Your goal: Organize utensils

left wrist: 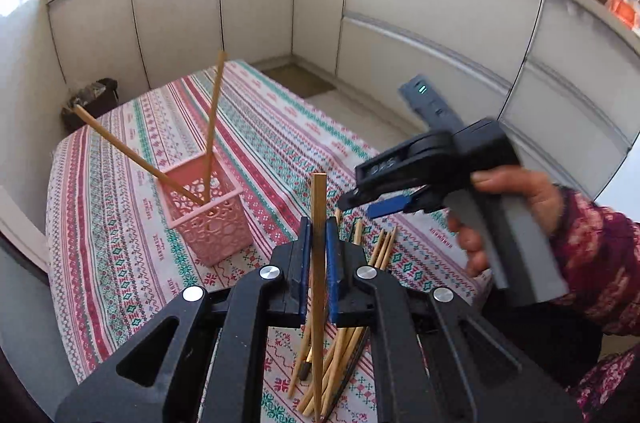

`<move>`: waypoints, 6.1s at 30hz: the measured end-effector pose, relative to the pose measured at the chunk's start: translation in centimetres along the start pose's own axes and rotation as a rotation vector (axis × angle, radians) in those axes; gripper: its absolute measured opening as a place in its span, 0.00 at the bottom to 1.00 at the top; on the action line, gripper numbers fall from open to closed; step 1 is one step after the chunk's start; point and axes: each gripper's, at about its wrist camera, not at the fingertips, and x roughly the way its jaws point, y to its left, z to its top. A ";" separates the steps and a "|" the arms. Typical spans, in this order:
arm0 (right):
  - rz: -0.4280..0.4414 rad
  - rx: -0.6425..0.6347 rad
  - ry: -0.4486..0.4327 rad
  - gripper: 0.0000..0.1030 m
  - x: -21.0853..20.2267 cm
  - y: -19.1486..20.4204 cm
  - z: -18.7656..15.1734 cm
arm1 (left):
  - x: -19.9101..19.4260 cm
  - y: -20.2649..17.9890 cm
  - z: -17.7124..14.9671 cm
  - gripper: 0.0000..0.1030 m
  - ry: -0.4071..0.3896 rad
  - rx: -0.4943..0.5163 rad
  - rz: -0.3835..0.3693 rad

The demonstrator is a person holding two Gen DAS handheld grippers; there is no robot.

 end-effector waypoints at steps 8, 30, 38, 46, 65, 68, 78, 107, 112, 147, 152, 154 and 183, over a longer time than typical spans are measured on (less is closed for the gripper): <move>-0.185 -0.047 -0.033 0.30 2.0 3.4 0.9 | -7.0 0.4 0.2 0.06 -0.254 -0.067 -0.070; 0.037 -0.200 -0.383 0.09 -3.7 5.6 -5.5 | -10.4 3.1 -0.4 0.06 -0.396 -0.203 -0.022; 0.135 -0.438 -0.591 0.09 -10.8 9.2 -11.6 | -10.3 2.9 -0.5 0.06 -0.402 -0.210 0.015; 0.159 -0.477 -0.641 0.09 -16.2 9.6 -13.4 | -10.6 3.0 -0.1 0.06 -0.428 -0.245 0.048; -0.284 -0.136 -0.037 0.32 3.2 6.3 0.5 | -10.5 4.2 0.2 0.06 -0.451 -0.270 0.017; -0.323 -0.126 -0.004 0.28 5.5 6.2 0.6 | -10.8 4.7 0.1 0.06 -0.455 -0.284 0.018; -0.039 -0.105 -0.251 0.09 0.1 4.2 -2.3 | -11.6 5.0 -0.2 0.06 -0.480 -0.301 0.028; 0.122 -0.561 -0.852 0.08 -19.8 8.0 -14.9 | -10.7 3.6 1.4 0.06 -0.521 -0.321 0.115; 0.164 -0.571 -0.871 0.08 -21.3 8.9 -14.0 | -10.8 3.6 3.1 0.06 -0.532 -0.324 0.135; 0.193 -0.722 -0.807 0.08 -10.7 18.1 -4.7 | -5.8 10.0 6.5 0.23 -0.590 -0.439 0.317; 0.175 -0.720 -0.770 0.10 -9.5 18.6 -4.7 | -6.0 10.0 6.3 0.23 -0.576 -0.442 0.332; 0.167 -0.709 -0.759 0.15 -9.0 18.5 -4.6 | -6.1 10.3 6.2 0.26 -0.576 -0.455 0.341; 0.073 -0.357 -0.748 0.93 -14.0 6.0 -4.4 | -3.6 6.3 4.5 0.93 -0.437 -0.308 0.318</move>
